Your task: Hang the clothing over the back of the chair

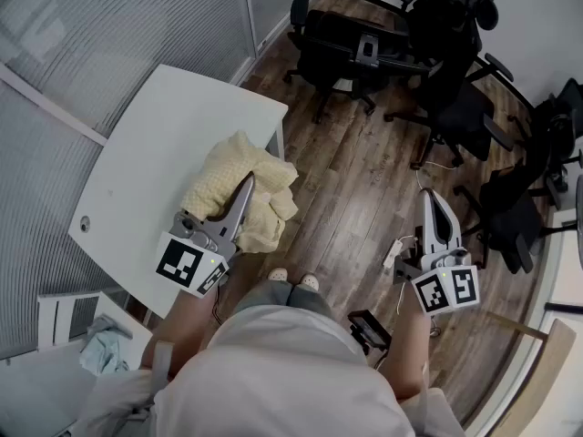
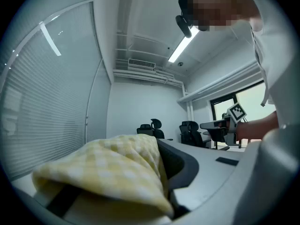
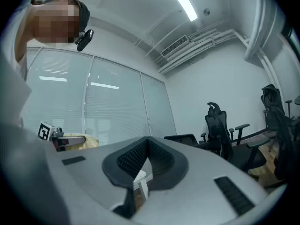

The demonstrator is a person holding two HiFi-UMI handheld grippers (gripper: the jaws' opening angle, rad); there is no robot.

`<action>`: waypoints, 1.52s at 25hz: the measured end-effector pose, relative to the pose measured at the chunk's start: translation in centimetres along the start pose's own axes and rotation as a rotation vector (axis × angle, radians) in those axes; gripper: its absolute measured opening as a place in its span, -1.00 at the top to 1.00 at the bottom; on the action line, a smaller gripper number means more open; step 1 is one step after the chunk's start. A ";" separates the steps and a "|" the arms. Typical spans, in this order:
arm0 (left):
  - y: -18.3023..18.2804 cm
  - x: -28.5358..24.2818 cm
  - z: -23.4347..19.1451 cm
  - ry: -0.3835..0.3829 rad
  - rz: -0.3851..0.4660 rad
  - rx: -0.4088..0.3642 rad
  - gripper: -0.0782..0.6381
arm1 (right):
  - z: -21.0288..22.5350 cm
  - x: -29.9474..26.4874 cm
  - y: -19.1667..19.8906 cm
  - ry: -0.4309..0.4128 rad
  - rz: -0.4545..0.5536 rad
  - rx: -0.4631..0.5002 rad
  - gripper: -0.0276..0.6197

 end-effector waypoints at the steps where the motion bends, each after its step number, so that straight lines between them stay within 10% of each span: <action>1: -0.1 0.3 0.3 0.003 0.000 -0.001 0.72 | -0.3 0.3 -0.1 -0.001 0.005 0.006 0.85; 38: -3.5 -3.5 10.5 -0.002 -0.013 -0.043 0.72 | 7.0 6.0 -2.9 -0.123 0.026 -0.054 0.85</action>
Point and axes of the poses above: the fingertips, and each gripper's own axes: x backward along the fingers, z to its right, y out of its underside, the point moved 10 cm from there along x, backward along the fingers, and after that the axes turned 8 degrees about -x, right-handed, at the moved point
